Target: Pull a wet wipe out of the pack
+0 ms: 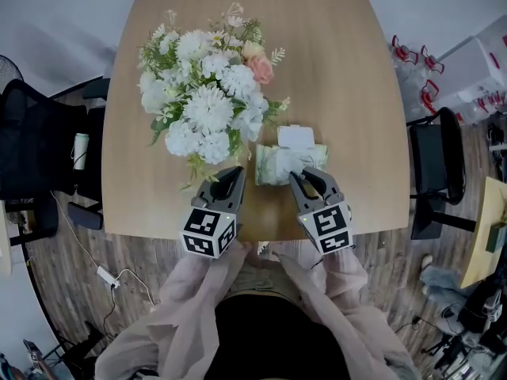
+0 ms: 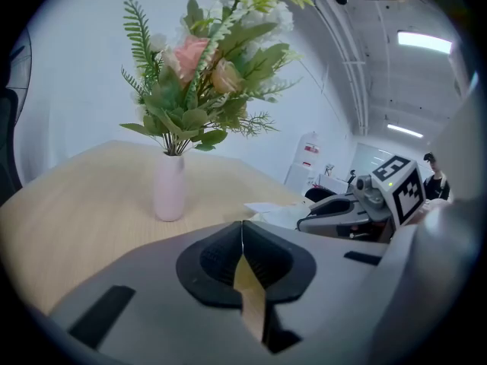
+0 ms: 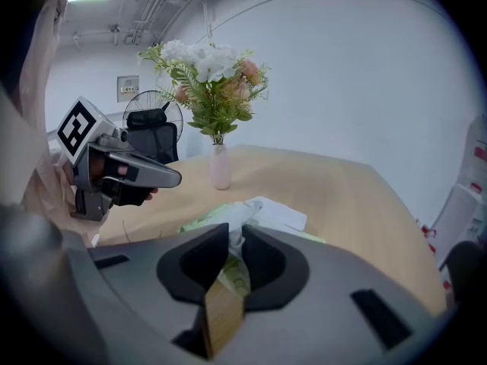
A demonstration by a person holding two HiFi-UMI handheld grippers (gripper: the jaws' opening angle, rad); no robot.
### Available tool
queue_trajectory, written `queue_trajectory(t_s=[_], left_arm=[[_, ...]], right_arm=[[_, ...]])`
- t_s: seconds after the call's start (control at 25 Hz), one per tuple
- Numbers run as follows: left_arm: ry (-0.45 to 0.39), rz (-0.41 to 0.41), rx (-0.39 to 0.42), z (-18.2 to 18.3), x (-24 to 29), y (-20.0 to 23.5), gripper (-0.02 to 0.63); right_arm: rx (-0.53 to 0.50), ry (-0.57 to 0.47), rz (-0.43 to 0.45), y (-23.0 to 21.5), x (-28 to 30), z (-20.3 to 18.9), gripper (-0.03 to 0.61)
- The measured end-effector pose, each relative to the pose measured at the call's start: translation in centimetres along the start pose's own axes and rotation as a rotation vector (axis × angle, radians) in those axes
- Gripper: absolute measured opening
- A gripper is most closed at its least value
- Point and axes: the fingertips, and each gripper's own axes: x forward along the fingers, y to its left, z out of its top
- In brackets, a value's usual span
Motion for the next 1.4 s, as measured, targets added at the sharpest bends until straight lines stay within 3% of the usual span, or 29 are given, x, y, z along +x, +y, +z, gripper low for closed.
queue_trajectory(t_s=[0.36, 1.4], left_arm=[[-0.016, -0.009, 0.001, 0.1, -0.9, -0.5, 0.012], [-0.073, -0.031, 0.045, 0.7, -3.9, -2.3, 0.012]], right_arm=[[-0.014, 0.008, -0.044, 0.2, -1.0, -0.3, 0.02], [0.0, -0.018, -0.077, 2.8, -4.1, -0.8, 0.018]])
